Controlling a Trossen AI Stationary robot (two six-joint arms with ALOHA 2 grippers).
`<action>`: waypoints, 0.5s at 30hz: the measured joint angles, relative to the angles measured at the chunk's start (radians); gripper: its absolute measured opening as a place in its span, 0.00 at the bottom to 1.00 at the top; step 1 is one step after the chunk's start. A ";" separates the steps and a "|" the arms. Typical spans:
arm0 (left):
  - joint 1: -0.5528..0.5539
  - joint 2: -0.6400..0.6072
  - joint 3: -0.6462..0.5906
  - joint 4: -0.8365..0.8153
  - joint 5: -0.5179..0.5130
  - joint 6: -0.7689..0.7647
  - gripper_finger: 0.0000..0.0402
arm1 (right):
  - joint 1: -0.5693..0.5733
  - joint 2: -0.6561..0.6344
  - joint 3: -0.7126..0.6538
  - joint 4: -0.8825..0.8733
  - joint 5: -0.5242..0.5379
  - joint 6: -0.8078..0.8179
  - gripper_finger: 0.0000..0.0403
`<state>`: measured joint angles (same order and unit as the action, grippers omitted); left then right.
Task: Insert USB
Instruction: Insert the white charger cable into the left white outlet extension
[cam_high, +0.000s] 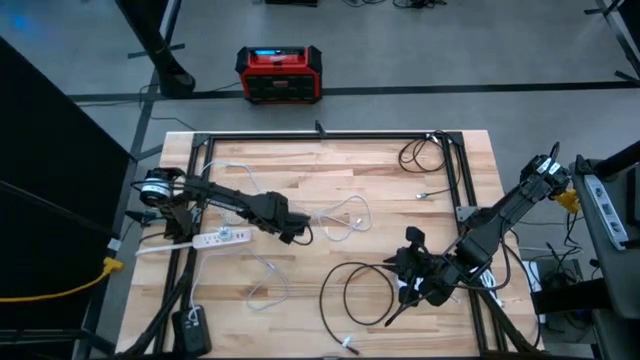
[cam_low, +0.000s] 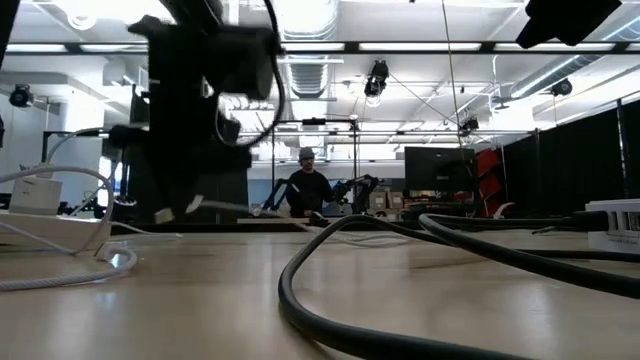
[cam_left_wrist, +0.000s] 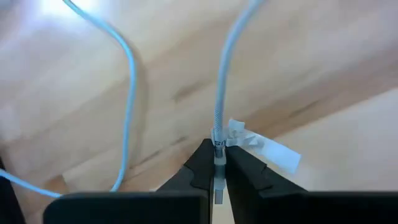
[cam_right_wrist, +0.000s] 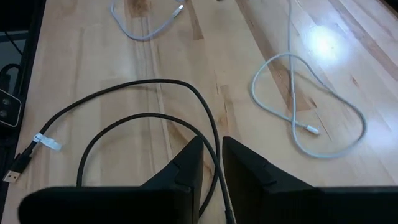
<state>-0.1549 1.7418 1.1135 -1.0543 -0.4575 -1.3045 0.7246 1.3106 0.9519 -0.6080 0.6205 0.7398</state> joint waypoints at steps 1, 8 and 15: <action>-0.035 -0.005 0.001 -0.015 -0.052 -0.069 0.03 | 0.000 0.000 -0.002 0.000 0.000 0.005 0.11; -0.269 -0.002 -0.030 -0.152 -0.337 -0.614 0.03 | 0.000 0.000 -0.004 0.008 0.000 0.009 0.14; -0.332 0.093 -0.045 -0.337 -0.227 -0.936 0.03 | 0.000 0.000 -0.004 0.015 0.000 0.012 0.16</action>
<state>-0.4867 1.8351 1.0687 -1.3915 -0.6850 -2.2401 0.7246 1.3106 0.9478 -0.5926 0.6205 0.7517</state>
